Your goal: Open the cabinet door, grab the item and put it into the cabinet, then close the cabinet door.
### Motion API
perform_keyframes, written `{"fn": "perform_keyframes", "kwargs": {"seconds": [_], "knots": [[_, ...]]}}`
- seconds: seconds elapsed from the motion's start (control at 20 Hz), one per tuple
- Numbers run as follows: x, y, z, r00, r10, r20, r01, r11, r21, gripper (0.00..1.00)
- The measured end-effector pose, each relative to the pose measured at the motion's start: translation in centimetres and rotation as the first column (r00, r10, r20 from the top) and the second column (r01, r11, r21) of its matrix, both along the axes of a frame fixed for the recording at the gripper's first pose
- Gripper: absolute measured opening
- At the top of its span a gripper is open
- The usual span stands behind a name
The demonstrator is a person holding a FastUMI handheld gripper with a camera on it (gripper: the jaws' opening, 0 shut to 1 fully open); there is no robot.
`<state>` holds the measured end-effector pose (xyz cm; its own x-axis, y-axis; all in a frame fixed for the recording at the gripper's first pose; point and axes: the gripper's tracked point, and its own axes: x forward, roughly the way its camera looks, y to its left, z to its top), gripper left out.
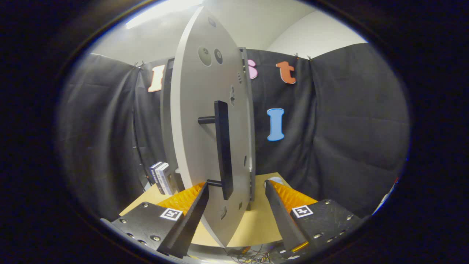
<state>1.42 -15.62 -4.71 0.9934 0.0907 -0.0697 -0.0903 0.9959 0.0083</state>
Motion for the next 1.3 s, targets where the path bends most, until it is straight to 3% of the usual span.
{"fn": "perform_keyframes", "kwargs": {"seconds": [0.45,0.75,1.3], "knots": [[2.7,4.6,-0.7,0.992,0.125,-0.018,-0.125,0.992,0.03,0.94],[4.9,8.2,-0.7,0.978,0.209,-0.004,-0.209,0.978,0.026,1.0],[12.9,17.9,-1.1,0.939,0.345,-0.014,-0.345,0.939,-0.003,1.0]]}}
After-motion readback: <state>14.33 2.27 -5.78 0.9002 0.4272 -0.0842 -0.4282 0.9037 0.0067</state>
